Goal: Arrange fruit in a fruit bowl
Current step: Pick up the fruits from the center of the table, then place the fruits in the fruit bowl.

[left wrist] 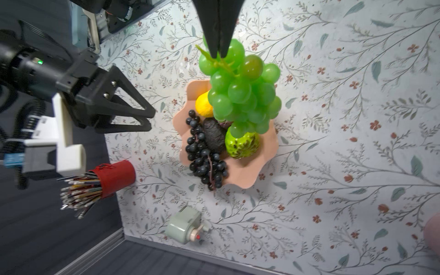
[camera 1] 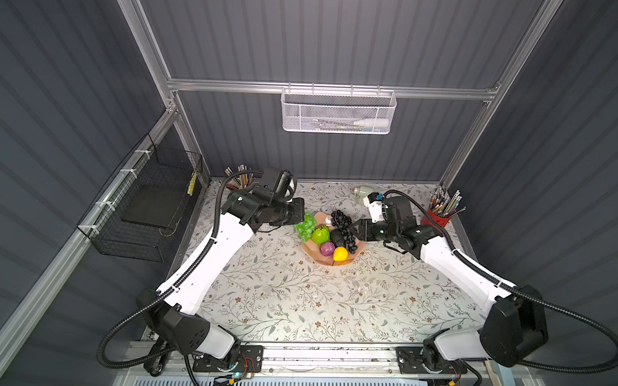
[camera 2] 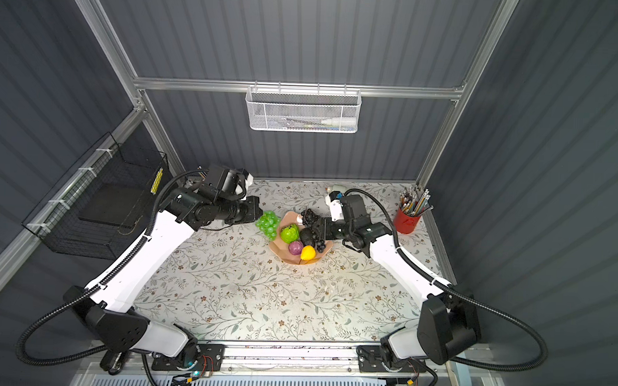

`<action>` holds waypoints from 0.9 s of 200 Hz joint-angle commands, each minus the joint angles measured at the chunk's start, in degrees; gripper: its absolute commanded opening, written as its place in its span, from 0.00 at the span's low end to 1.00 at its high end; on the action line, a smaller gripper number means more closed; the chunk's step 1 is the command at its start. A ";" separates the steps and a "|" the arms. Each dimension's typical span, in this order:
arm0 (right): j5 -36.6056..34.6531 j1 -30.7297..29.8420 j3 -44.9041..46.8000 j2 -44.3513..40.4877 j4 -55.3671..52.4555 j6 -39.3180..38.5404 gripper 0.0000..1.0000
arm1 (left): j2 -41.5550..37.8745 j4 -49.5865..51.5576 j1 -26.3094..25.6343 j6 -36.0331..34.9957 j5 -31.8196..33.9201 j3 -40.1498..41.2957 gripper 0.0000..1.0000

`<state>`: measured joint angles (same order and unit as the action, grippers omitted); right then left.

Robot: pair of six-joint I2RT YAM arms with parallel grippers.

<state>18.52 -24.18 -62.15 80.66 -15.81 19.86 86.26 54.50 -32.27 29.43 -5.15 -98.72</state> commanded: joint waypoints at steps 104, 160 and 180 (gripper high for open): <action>1.34 2.17 8.36 -5.03 3.09 2.03 0.49 | 8.81 -7.48 -2.31 -1.05 -16.18 1.07 0.00; 1.34 2.21 8.60 -4.98 3.26 1.94 0.49 | 8.92 -8.47 -2.71 -1.08 -21.39 1.34 0.00; 1.34 2.31 8.78 -5.03 3.11 1.85 0.49 | 8.59 -8.36 -2.71 -0.91 -22.08 1.92 0.00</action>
<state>19.70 -21.89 -54.04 76.23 -13.26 21.87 95.26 47.07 -34.59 28.88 -23.79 -97.71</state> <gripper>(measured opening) 0.493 0.050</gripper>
